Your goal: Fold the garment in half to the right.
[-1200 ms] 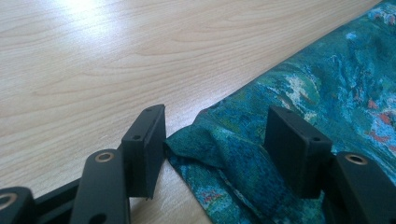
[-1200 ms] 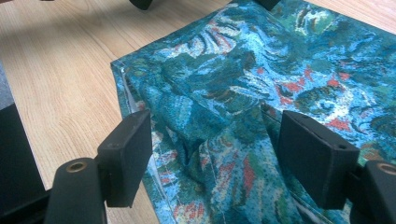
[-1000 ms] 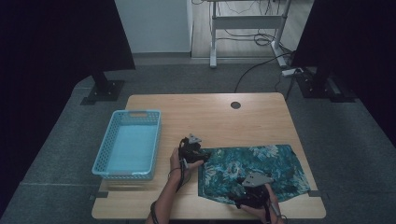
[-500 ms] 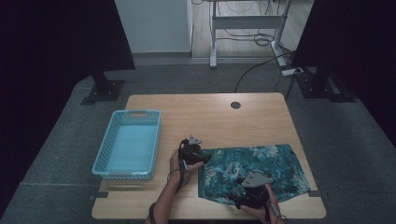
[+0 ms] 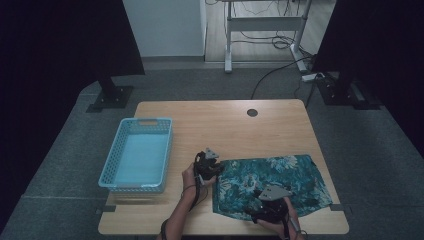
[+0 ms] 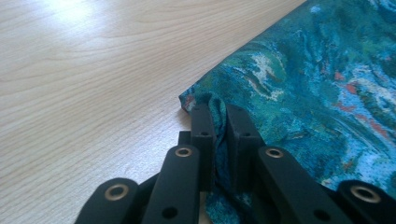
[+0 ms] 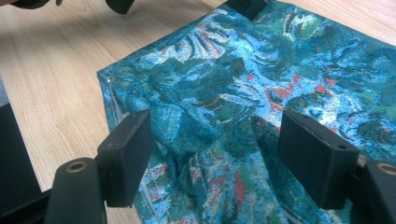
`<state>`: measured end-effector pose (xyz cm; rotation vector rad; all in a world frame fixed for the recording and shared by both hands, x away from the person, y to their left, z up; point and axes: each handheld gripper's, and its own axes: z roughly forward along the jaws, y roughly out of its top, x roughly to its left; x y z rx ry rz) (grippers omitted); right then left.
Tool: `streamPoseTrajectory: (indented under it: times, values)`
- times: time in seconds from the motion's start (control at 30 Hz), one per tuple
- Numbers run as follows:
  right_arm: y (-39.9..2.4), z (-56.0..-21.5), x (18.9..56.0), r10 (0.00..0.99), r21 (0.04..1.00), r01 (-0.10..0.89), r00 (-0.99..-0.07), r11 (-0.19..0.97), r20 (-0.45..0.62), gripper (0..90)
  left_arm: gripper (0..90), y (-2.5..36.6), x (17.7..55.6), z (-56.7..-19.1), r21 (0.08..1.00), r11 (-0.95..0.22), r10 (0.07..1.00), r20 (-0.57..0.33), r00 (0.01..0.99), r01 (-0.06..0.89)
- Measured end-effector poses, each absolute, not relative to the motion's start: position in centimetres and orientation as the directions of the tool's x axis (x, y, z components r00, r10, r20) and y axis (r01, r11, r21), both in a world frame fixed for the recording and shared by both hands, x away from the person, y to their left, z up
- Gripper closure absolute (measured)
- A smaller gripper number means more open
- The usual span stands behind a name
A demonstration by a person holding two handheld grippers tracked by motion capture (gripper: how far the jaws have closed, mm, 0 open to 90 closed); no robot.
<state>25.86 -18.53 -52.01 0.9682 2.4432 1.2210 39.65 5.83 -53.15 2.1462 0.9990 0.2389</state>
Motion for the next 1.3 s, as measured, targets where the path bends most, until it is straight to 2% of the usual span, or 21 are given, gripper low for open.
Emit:
streamPoseTrajectory:
  times: [0.17, 0.67, 1.3]
  values:
    - [-18.8, -51.9, 26.0, 0.662, 0.787, 0.454, -0.745, 0.419, 0.077, 26.8, 84.1, 5.7, 39.7, -52.5, 0.698, -0.407, 0.719, -0.154, 0.678, 0.589]
    - [-18.9, -51.3, 25.8, 0.659, 0.811, 0.434, -0.748, 0.393, 0.082, 26.8, 84.5, 4.6, 38.9, -49.0, 0.75, -0.4, 0.676, -0.146, 0.722, 0.526]
    - [-17.1, -50.9, 25.2, 0.619, 0.819, 0.397, -0.783, 0.414, 0.067, 26.8, 84.5, 5.1, 38.8, -48.8, 0.743, -0.395, 0.686, -0.153, 0.712, 0.541]
